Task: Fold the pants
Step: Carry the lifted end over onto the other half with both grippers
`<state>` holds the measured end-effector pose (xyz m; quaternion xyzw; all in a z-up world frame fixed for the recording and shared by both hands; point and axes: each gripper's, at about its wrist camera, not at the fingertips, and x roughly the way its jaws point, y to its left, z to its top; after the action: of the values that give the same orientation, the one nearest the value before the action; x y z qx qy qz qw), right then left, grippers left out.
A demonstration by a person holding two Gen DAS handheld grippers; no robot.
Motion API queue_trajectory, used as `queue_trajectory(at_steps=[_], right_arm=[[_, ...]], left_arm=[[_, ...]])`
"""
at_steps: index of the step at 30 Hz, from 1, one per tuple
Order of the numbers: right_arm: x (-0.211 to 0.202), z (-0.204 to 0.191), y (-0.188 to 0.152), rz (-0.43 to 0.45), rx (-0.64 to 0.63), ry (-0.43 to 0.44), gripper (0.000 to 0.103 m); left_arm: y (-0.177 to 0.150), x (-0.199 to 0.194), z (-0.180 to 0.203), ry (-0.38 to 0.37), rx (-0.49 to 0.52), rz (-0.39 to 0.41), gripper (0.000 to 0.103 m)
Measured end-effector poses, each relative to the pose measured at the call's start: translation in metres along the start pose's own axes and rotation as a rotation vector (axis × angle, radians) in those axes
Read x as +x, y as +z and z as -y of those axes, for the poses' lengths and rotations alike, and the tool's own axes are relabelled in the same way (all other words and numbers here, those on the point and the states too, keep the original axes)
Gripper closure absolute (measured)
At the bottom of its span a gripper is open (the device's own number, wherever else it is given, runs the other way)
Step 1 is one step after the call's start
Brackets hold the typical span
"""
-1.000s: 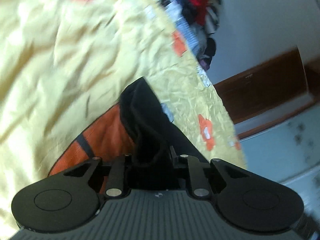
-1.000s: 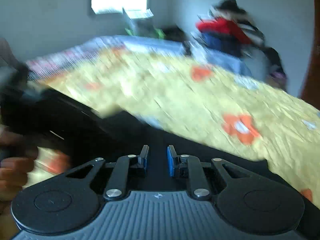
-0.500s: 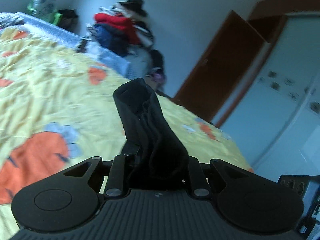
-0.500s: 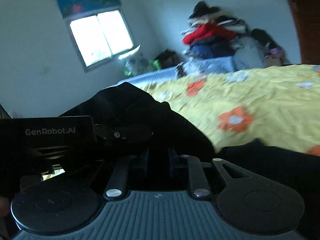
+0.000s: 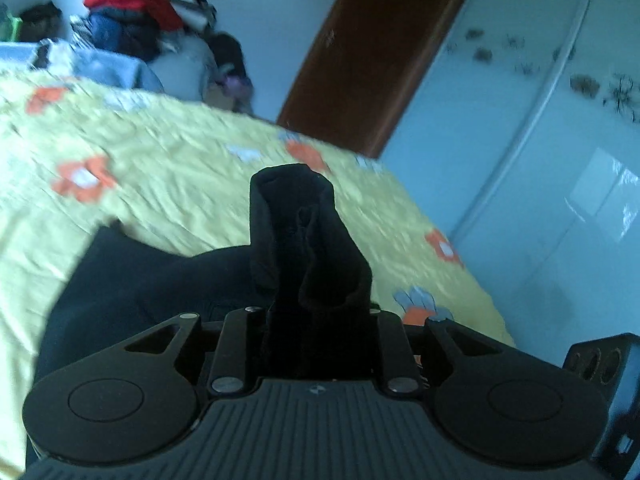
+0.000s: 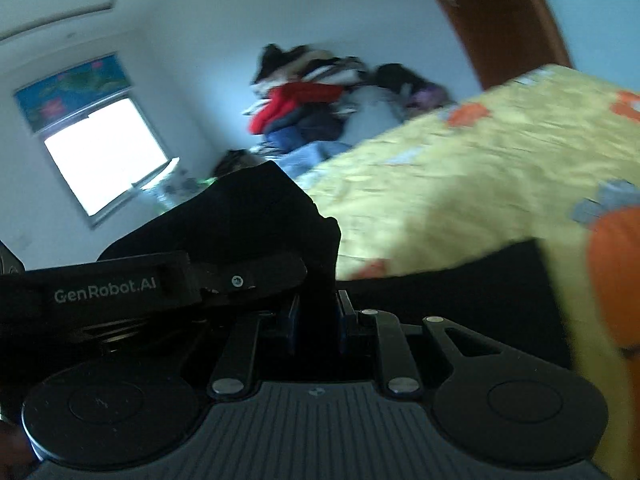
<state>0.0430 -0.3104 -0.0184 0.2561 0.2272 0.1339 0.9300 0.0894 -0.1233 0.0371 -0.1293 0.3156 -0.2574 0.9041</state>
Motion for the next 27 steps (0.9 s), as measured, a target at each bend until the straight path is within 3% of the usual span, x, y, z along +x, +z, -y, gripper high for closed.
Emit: queue_trajectory(at_steps=[2, 8, 9, 11, 13, 15, 18, 22, 24, 25, 26, 27], right_arm=[[-0.004, 0.016, -0.002, 0.000, 0.020, -0.028, 0.085], [-0.013, 0.052, -0.003, 0.016, 0.087, -0.119, 0.084], [-0.018, 0.056, -0.004, 0.024, 0.090, -0.135, 0.084], [-0.026, 0.067, -0.003, 0.035, 0.103, -0.162, 0.083], [-0.038, 0.079, -0.004, 0.049, 0.110, -0.199, 0.082], [-0.051, 0.086, -0.003, 0.074, 0.100, -0.258, 0.082], [-0.070, 0.091, 0.003, 0.126, 0.096, -0.303, 0.082], [-0.059, 0.083, 0.018, 0.107, 0.054, -0.229, 0.080], [-0.042, 0.075, 0.027, 0.077, 0.020, -0.197, 0.062], [-0.029, 0.070, 0.032, 0.049, -0.009, -0.181, 0.037], [-0.016, 0.065, 0.035, 0.021, -0.035, -0.179, 0.028], [-0.003, 0.061, 0.035, -0.004, -0.061, -0.178, 0.028]], left_arm=[[-0.005, 0.015, 0.006, -0.005, 0.000, -0.028, 0.079], [-0.011, 0.054, 0.017, -0.038, -0.009, -0.094, 0.050], [-0.012, 0.057, 0.022, -0.054, 0.006, -0.106, 0.043], [-0.015, 0.056, 0.030, -0.097, 0.029, -0.124, 0.040], [-0.013, 0.049, 0.031, -0.192, 0.041, -0.150, 0.038], [-0.006, 0.035, 0.024, -0.221, 0.037, -0.134, 0.034], [0.010, 0.013, 0.002, -0.124, 0.047, -0.053, 0.021], [0.033, 0.005, -0.042, 0.187, 0.099, 0.010, 0.021], [0.038, 0.013, -0.062, 0.313, 0.106, -0.032, 0.021], [0.039, 0.019, -0.072, 0.352, 0.099, -0.057, 0.021], [0.039, 0.023, -0.081, 0.368, 0.091, -0.076, 0.021], [0.036, 0.028, -0.089, 0.384, 0.084, -0.094, 0.021]])
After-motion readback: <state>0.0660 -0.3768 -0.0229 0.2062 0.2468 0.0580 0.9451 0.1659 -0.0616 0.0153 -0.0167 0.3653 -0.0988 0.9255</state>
